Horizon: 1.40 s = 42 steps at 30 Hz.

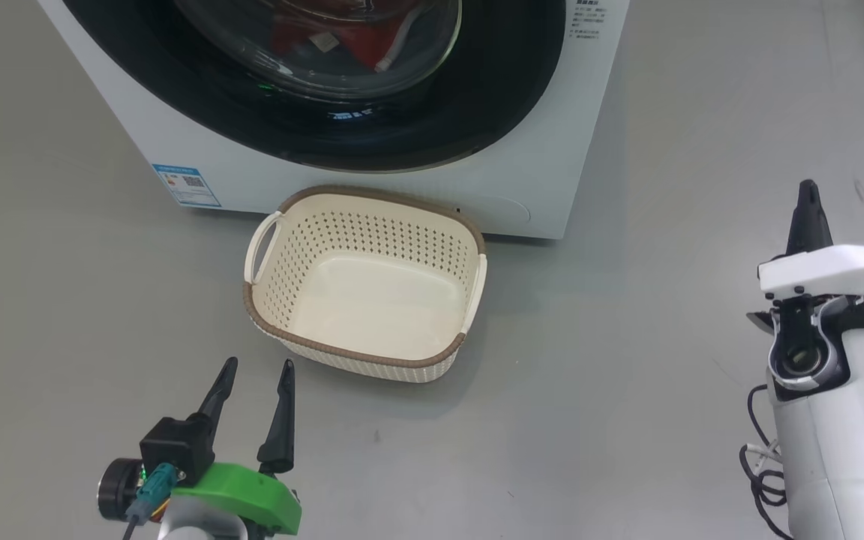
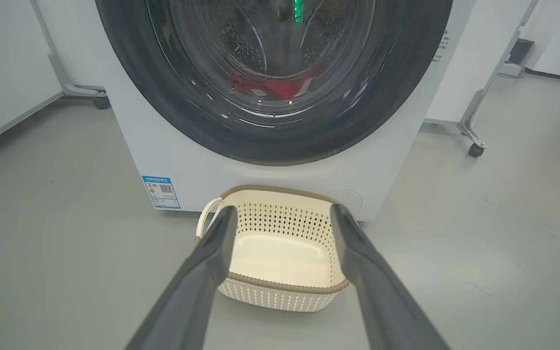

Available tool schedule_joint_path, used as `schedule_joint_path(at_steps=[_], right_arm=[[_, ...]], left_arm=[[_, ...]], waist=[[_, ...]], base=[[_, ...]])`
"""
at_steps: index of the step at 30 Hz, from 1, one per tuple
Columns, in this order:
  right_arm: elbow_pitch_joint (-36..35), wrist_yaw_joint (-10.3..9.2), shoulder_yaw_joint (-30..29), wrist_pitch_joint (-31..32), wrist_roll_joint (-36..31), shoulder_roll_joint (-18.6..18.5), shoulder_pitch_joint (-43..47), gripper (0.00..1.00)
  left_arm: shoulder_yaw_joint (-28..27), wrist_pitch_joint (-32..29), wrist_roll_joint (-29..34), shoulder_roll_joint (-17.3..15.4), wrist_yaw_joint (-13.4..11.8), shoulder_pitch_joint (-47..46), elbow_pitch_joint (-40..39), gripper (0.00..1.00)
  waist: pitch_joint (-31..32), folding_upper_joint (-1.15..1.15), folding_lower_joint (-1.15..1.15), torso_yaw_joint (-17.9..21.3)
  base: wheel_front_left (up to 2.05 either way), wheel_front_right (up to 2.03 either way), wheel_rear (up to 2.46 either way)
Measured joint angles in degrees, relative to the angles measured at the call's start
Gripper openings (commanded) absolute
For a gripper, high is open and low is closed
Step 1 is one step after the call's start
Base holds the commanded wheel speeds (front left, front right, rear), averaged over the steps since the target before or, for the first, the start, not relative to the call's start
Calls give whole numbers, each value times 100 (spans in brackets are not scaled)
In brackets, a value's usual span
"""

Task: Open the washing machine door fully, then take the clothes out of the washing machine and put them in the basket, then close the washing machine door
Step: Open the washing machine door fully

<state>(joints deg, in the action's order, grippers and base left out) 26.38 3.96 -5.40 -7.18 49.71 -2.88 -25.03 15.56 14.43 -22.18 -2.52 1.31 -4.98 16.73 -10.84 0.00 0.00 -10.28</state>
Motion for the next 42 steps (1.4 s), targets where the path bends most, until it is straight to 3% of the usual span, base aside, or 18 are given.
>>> schedule_joint_path(at_steps=[5,11,30,42], right_arm=[[14,0,-126,263,227,-18,-377,0],[27,-58,-245,553,303,-349,-905,0],[324,-220,1,1408,261,-862,-2524,0],[765,-270,-88,2029,789,-761,-3211,0]], left_arm=[[110,0,-49,2,0,-88,-5,100],[156,0,-119,12,-1,-308,-36,100],[611,0,-370,35,-8,-738,-75,100],[831,0,-476,44,-60,-862,-62,100]], waist=[[-153,0,0,-129],[-369,0,0,-351],[-1039,0,0,-917],[-1358,0,1,-1231]], base=[[0,0,0],[0,0,0],[0,0,0],[0,0,0]])
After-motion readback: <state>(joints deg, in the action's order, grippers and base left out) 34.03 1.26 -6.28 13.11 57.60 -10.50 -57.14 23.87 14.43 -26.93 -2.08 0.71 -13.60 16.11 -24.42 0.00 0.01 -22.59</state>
